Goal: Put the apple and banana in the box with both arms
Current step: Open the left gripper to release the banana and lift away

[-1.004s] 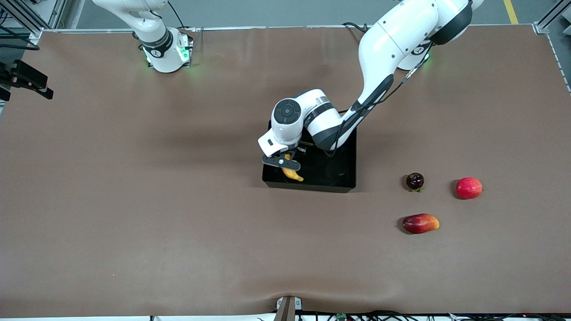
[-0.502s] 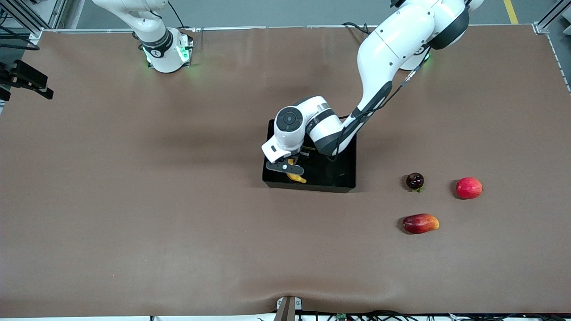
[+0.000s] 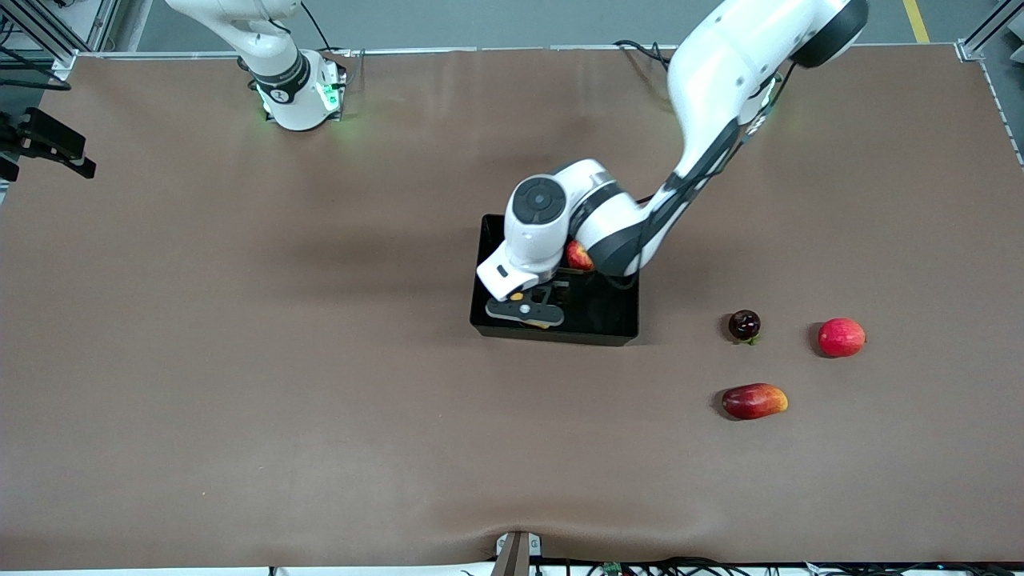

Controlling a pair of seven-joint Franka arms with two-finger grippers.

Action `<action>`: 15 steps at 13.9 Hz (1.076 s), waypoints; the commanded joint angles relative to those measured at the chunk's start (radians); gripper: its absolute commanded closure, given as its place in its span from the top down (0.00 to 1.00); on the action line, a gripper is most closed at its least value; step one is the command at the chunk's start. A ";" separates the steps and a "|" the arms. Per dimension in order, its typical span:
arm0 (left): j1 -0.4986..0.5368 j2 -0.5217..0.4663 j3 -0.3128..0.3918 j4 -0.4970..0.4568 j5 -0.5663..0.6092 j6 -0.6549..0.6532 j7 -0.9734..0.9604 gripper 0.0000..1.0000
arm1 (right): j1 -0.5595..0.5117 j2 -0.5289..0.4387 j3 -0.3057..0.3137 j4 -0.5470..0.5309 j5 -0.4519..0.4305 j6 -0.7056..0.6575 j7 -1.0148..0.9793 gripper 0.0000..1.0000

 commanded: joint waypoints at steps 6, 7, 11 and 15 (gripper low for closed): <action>0.181 -0.362 -0.005 -0.034 -0.132 -0.399 -0.017 1.00 | -0.007 -0.005 0.004 0.000 -0.005 -0.004 -0.005 1.00; 0.223 -0.380 -0.005 -0.034 -0.156 -0.416 -0.014 1.00 | -0.006 -0.005 0.004 0.000 -0.005 -0.005 -0.005 1.00; 0.342 -0.466 0.003 -0.035 -0.152 -0.488 0.210 1.00 | -0.006 -0.005 0.004 0.000 -0.005 -0.005 -0.005 1.00; 0.482 -0.541 0.014 -0.054 -0.176 -0.501 0.533 1.00 | -0.007 -0.005 0.004 -0.002 -0.005 -0.007 -0.005 1.00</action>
